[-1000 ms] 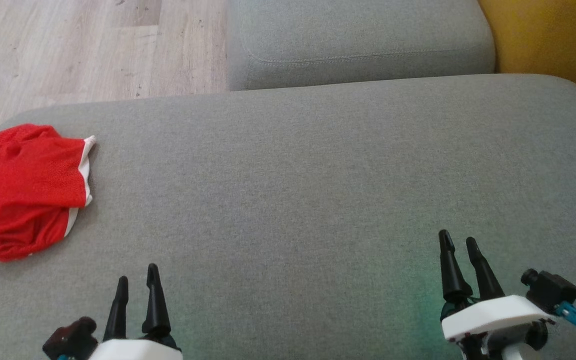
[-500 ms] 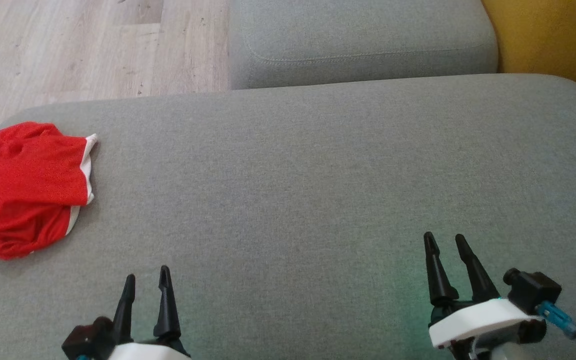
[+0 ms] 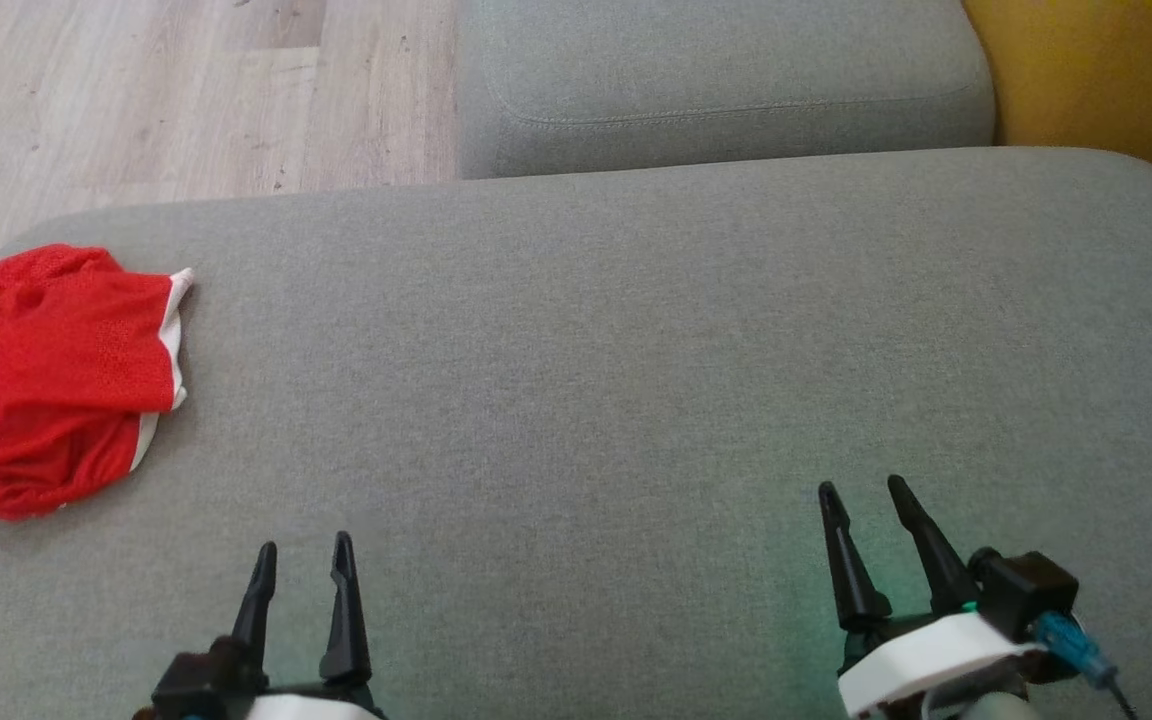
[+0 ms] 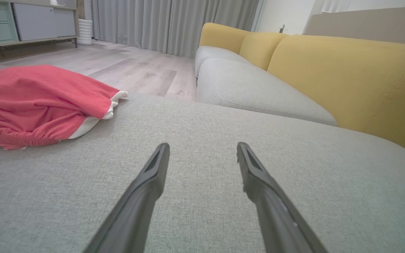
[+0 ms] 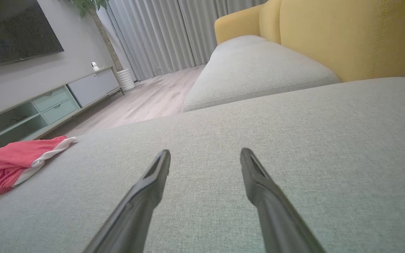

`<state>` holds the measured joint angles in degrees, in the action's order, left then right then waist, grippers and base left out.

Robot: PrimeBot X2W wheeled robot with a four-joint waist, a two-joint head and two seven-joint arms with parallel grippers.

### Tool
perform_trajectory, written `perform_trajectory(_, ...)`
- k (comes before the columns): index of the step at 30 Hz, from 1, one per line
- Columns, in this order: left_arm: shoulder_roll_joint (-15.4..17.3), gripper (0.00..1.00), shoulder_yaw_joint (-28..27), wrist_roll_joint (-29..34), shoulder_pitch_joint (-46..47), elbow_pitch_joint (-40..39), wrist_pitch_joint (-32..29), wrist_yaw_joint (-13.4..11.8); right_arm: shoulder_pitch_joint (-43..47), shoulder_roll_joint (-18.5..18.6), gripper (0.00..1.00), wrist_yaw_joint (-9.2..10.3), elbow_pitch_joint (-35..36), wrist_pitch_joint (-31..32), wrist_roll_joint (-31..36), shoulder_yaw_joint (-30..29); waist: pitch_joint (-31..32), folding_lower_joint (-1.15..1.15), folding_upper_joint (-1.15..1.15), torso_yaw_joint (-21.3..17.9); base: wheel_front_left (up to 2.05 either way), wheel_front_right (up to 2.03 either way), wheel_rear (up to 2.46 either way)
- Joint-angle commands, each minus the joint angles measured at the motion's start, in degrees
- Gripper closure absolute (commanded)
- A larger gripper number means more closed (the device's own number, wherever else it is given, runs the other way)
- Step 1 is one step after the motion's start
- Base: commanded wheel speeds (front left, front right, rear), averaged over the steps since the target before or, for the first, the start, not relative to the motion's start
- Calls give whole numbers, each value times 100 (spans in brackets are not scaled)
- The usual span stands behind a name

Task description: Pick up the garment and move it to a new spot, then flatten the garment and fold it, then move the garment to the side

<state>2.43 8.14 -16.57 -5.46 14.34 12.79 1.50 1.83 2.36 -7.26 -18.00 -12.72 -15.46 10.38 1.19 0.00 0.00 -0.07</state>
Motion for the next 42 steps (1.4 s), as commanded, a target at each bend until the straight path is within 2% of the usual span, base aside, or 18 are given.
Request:
perform_trajectory(1, 42, 0, -90, 158, 79, -173, 110, -55, -199, 49, 0, -22, 145, -117, 193, 165, -1, 0, 0, -2, 0, 0, 0)
perform_trajectory(8, 44, 0, -31, 399, 73, -42, 220, -130, -222, 52, 0, -23, 75, -228, 613, 257, 3, 0, 0, -10, 0, 0, 0)
perform_trajectory(30, 44, 0, -51, 298, 128, 97, 221, -136, -228, 52, 0, -23, 15, -228, 611, 218, -27, 0, 0, 20, 0, 0, 0)
perform_trajectory(36, 44, 0, -66, 272, 158, 123, 221, -124, -194, 52, 0, -23, 13, -228, 616, 182, -19, 0, 0, 289, 0, 0, 0)
perform_trajectory(42, 47, 0, -112, 274, 140, 120, 221, -111, -144, 52, 0, -23, 26, -228, 616, 152, -3, 0, 0, 839, 0, 0, 0)
